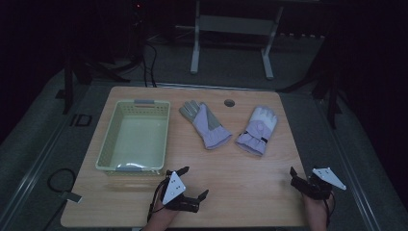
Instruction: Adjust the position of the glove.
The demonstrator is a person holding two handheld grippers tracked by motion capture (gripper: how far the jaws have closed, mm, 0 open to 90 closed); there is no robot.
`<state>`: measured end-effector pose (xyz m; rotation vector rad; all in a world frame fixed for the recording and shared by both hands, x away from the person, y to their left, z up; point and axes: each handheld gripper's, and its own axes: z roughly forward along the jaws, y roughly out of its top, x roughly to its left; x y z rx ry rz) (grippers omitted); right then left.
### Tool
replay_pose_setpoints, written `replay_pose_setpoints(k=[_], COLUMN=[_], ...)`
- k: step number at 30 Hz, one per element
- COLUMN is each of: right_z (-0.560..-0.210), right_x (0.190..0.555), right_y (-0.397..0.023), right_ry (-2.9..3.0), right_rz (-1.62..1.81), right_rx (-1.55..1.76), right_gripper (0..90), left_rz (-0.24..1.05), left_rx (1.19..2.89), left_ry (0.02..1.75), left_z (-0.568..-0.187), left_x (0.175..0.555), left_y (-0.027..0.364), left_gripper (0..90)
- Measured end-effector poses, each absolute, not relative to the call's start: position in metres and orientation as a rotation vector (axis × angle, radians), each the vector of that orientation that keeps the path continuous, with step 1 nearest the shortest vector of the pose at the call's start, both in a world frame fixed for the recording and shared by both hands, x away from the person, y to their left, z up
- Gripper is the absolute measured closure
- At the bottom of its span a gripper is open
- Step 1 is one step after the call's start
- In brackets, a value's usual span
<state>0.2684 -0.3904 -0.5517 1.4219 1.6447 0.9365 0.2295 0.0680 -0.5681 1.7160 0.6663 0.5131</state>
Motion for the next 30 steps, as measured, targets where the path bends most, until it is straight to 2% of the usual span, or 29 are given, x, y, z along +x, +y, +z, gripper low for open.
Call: replay_pose_setpoints(k=[12,19,25,30], right_z=[-0.544,-0.506,-0.48,-0.458], right_x=[0.268,0.278,0.296,0.311], right_y=[-0.391,-0.382,-0.38,-0.366], right_ry=[1.649,1.663,1.761,1.754], right_rz=[0.954,0.98,1.085,1.145], right_rx=[1.404,1.323,1.379,1.36], right_gripper=[12.2,13.0,13.9,11.2], left_rz=[0.52,0.516,0.514,0.514], left_rx=[1.719,1.719,1.717,1.716], left_ry=[0.667,0.667,0.67,0.665], left_z=[-0.568,-0.568,-0.568,-0.568], left_x=[0.229,0.23,0.23,0.229], left_y=[0.068,0.068,0.068,0.068], left_gripper=[0.1,0.0,0.0,0.0])
